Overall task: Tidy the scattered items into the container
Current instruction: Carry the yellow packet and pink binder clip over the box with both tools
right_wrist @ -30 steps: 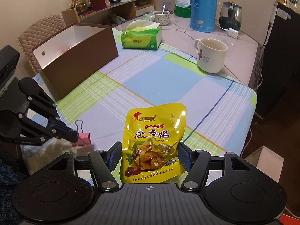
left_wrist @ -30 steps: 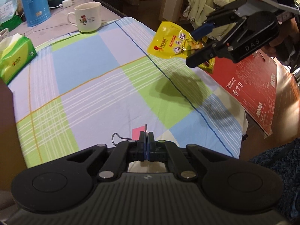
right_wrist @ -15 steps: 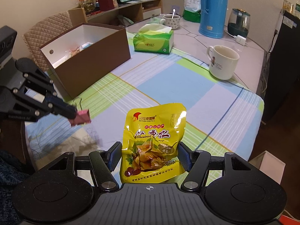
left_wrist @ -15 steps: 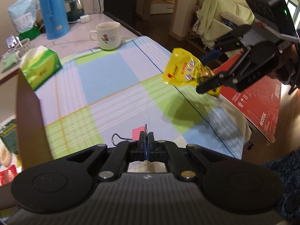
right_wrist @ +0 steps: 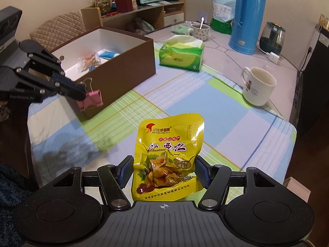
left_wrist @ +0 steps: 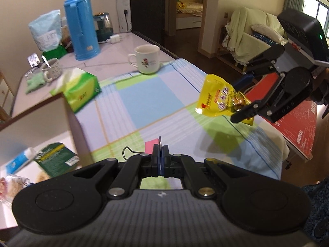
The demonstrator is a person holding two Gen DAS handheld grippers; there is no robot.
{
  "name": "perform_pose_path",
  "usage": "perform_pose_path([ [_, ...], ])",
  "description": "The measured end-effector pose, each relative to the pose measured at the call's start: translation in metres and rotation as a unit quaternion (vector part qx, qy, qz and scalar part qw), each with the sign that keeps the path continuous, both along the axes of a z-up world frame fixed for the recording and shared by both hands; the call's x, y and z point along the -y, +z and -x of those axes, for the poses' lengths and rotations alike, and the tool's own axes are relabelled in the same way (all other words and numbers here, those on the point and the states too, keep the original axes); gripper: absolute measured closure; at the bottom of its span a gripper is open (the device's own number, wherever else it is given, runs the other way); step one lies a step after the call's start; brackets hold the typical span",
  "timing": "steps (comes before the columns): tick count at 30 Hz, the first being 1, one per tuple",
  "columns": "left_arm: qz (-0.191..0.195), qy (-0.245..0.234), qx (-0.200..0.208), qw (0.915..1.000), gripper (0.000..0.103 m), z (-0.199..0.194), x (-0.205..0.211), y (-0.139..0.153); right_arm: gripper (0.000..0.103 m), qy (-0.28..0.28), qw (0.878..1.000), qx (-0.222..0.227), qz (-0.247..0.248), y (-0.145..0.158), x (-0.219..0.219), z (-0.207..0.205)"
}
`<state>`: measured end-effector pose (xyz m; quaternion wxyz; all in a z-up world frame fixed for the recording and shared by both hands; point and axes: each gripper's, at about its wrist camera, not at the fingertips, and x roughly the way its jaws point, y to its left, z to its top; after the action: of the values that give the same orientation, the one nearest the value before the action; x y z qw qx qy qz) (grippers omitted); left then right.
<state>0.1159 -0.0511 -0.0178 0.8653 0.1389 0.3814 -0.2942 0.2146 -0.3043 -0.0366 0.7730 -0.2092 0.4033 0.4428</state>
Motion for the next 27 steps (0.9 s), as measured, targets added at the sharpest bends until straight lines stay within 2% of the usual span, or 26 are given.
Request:
perform_pose_path([
  [12,-0.015,0.04,0.042,0.9982,0.103,-0.007,-0.092,0.035,0.04,0.023,1.0,0.012,-0.008,0.018,-0.066,0.011],
  [27,-0.071,0.091,0.065,0.9912,0.103,-0.014,-0.21,0.056,0.04,0.063,0.997,0.037,-0.038,0.049,-0.161,0.012],
])
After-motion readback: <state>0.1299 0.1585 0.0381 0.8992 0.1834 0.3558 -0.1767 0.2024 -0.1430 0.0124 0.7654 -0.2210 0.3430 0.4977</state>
